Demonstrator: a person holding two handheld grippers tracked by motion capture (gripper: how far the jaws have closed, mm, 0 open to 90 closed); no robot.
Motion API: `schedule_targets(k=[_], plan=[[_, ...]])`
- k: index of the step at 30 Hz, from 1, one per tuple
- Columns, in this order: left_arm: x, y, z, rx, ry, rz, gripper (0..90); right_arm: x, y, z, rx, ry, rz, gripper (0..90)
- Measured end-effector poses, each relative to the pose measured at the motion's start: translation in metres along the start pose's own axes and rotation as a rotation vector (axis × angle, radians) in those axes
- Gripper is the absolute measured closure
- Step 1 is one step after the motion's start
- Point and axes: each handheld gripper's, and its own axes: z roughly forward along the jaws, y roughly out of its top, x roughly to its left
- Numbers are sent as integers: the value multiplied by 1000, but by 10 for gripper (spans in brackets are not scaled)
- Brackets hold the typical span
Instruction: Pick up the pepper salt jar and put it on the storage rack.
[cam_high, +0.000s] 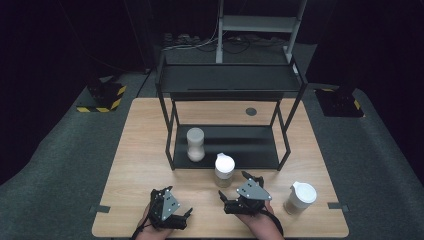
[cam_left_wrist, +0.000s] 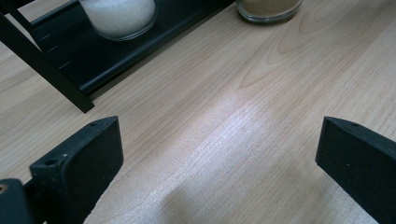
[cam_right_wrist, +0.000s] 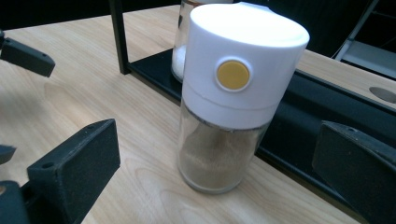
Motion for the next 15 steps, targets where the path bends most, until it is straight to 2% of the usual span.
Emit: schedule_targets(k=[15], plan=[[1,0,-1,-6,-8,-6,10,-5,3,21,2,-4,32,0]])
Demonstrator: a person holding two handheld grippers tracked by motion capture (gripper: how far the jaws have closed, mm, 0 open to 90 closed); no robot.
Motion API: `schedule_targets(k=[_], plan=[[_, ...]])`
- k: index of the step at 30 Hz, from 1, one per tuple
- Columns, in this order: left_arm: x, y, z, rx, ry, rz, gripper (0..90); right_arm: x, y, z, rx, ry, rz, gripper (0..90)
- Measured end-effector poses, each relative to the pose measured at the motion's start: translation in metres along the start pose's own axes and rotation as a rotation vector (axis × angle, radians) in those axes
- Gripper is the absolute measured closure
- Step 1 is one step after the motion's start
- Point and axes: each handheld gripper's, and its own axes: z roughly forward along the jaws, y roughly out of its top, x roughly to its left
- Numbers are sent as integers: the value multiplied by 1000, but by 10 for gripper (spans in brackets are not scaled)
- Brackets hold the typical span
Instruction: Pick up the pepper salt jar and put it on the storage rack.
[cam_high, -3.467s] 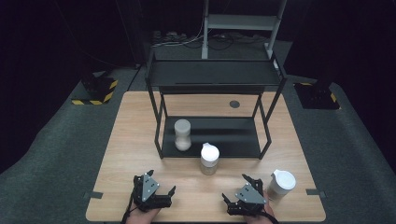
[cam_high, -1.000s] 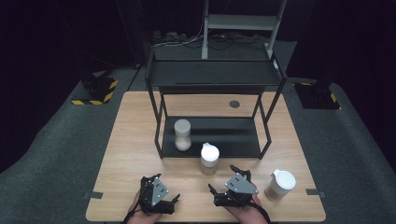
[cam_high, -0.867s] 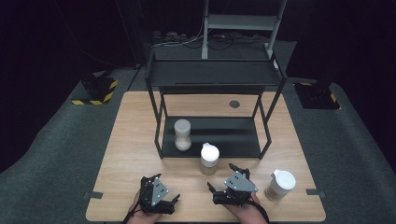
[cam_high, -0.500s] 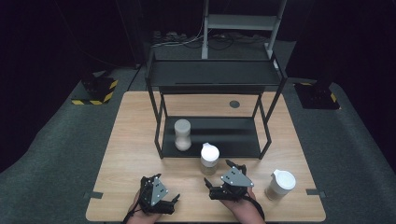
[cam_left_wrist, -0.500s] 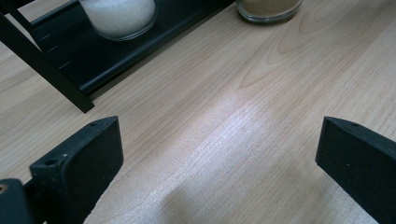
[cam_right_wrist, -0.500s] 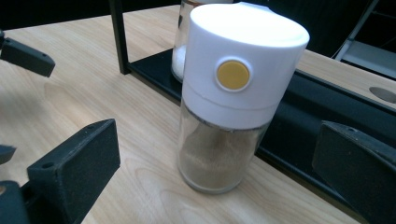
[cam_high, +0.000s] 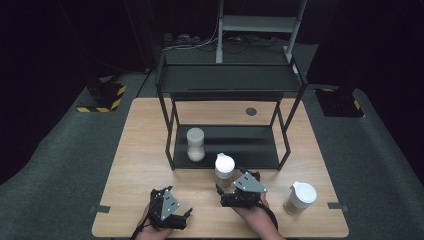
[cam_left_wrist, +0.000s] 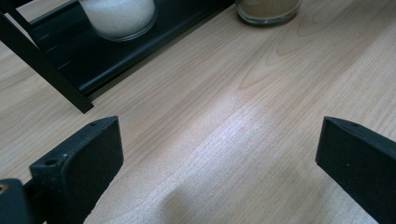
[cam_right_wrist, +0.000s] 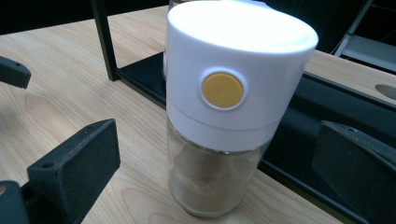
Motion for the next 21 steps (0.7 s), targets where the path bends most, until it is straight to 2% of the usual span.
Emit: schedule_targets(k=[6,21], plan=[[0,0,0,-3,-2,-1,10,-3,0,6,-11,8,26,28],[1,0,0,-7,-7,-7,10,-11,-5,22,-31,52,103,232]])
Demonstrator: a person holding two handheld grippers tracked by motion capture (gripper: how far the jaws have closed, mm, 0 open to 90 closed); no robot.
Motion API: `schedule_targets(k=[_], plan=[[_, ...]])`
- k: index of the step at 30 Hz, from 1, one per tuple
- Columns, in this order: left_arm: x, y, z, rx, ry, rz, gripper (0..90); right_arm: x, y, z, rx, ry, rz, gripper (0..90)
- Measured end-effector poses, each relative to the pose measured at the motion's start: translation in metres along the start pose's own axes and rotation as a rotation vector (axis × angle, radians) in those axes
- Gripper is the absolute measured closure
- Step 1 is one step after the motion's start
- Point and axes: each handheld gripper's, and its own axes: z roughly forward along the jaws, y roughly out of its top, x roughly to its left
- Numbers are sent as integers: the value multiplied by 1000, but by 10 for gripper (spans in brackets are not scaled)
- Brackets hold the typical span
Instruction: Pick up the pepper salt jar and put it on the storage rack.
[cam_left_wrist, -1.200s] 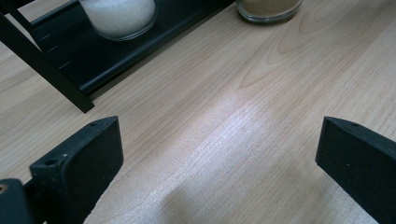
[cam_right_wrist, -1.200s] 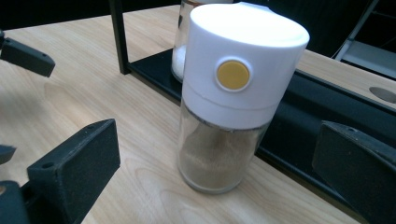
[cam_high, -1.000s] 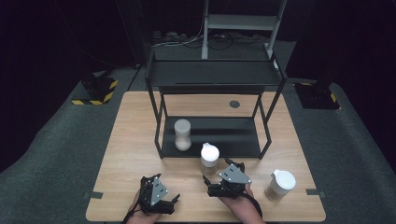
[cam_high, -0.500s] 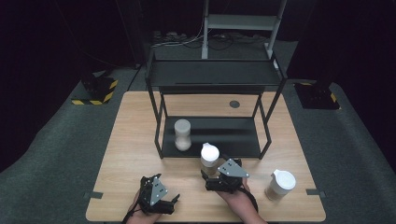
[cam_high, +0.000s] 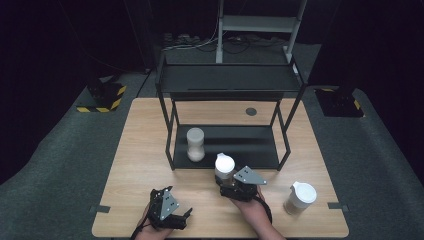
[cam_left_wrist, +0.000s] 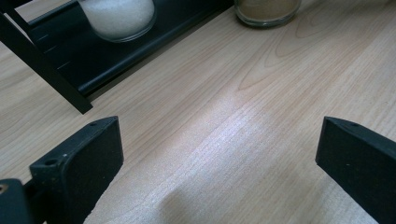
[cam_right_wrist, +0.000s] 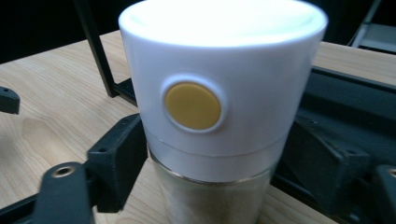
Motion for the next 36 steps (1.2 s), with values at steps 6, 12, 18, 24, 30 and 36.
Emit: schedule_targets(k=[6,12,18,24,30,36], plan=[[0,0,0,0,-1,-1,10,-1,-1,3,-7,12,0,289],[0,0,0,0,-4,-2,10,0,-1,3,-7,9,-19,297],[1,0,0,-1,-6,-1,10,0,1,3,3,10,-25,299],[1,0,0,-3,-9,-2,10,1,7,2,7,6,-47,300],[1,0,0,-5,-11,-2,10,1,16,0,0,3,-55,300],[1,0,-1,-7,-14,-3,10,-1,25,-1,-12,-4,-59,300]])
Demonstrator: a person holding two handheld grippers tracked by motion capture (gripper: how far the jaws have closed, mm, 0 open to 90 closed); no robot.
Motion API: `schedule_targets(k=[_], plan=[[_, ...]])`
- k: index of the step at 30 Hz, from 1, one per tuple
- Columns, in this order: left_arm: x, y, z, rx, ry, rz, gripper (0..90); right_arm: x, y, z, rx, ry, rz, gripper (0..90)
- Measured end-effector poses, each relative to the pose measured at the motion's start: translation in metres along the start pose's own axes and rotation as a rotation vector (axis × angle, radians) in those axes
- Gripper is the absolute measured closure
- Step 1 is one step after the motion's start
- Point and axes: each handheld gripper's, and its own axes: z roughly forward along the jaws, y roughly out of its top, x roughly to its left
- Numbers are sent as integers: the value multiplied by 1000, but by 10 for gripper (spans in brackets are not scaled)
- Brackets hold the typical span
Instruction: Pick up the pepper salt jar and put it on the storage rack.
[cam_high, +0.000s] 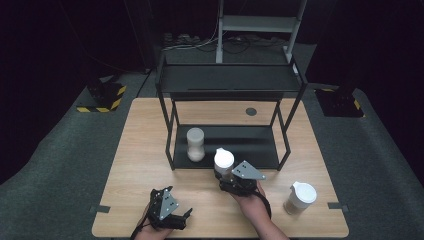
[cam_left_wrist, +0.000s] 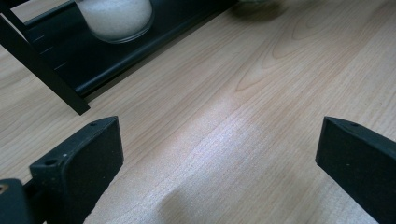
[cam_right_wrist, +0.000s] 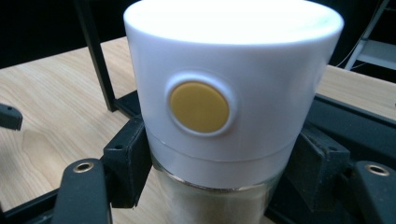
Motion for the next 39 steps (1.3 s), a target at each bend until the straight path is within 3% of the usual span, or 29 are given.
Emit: schedule_targets(k=[19,39], plan=[[0,0,-1,-10,-6,-2,10,-14,23,5,-26,-30,20,300],[0,-1,-1,-15,-9,-2,10,-18,29,26,-24,-59,29,300]])
